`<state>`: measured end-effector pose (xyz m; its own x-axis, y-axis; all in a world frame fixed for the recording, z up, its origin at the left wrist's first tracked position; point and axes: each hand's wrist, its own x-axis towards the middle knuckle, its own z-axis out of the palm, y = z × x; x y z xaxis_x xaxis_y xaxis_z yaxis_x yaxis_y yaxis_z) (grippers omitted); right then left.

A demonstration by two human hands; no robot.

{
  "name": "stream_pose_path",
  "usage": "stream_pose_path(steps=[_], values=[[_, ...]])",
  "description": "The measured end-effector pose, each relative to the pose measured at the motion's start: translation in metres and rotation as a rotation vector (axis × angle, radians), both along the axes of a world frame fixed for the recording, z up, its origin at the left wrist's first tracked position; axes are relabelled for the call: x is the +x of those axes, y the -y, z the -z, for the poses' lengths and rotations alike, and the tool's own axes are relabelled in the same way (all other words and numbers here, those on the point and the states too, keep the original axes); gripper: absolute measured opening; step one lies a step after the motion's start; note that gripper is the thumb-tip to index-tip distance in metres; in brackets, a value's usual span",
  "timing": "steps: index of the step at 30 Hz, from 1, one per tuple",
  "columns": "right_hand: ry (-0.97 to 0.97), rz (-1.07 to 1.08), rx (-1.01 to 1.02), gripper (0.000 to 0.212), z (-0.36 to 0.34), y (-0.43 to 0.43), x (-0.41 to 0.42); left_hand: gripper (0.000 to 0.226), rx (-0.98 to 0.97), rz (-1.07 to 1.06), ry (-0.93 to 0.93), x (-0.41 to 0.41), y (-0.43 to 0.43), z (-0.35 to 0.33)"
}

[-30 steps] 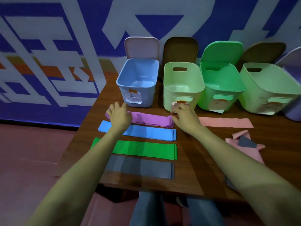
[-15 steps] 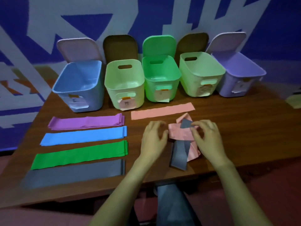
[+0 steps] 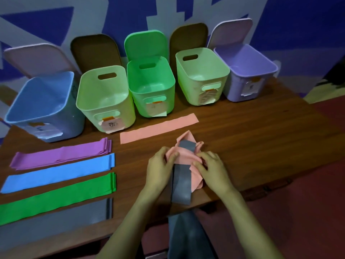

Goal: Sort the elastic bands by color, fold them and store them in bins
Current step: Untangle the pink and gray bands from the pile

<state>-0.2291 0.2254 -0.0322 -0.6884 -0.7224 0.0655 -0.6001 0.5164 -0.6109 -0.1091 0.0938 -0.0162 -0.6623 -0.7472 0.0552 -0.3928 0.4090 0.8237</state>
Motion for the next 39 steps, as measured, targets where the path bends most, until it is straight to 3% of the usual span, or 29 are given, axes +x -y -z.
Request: stream_pose_path(steps=[5, 8, 12, 16, 18, 22, 26, 30, 33, 35, 39], values=[[0.159, 0.073, -0.260, 0.024, -0.017, 0.007, 0.009, 0.018, 0.009, -0.060, -0.099, 0.011, -0.006, -0.015], [0.367, 0.077, -0.355, 0.018, -0.036, 0.013, 0.016, 0.023, 0.282, -0.086, -0.222, 0.021, -0.006, -0.028], [0.483, 0.086, -0.473, 0.017, -0.055, 0.038, 0.018, 0.022, 0.626, -0.041, -0.339, 0.024, -0.003, -0.044], [0.530, 0.109, -0.520, 0.021, -0.074, 0.076, 0.016, 0.037, 0.580, 0.017, -0.320, 0.028, 0.003, -0.047], [0.501, 0.097, -0.462, 0.022, -0.073, 0.087, 0.018, 0.023, 0.588, -0.010, -0.350, 0.034, 0.007, -0.050], [0.352, 0.122, -0.311, 0.042, -0.061, 0.081, 0.033, 0.016, 0.843, -0.283, -0.514, 0.045, 0.024, -0.053], [0.263, 0.005, -0.255, 0.030, -0.047, 0.065, 0.056, 0.027, 0.881, -0.291, -0.383, 0.057, 0.037, -0.049], [0.261, 0.044, -0.365, 0.017, -0.040, 0.053, 0.067, 0.028, 0.972, -0.271, -0.400, 0.061, 0.038, -0.052], [0.165, -0.105, -0.162, 0.041, -0.036, 0.053, 0.068, 0.036, 0.896, -0.304, -0.430, 0.062, 0.041, -0.047], [0.098, -0.120, -0.050, 0.044, -0.034, 0.059, 0.064, 0.035, 0.770, -0.318, -0.392, 0.063, 0.042, -0.050], [0.428, 0.272, -0.359, 0.043, -0.055, 0.062, 0.037, 0.036, 0.465, -0.400, -0.306, 0.071, 0.052, -0.055]])
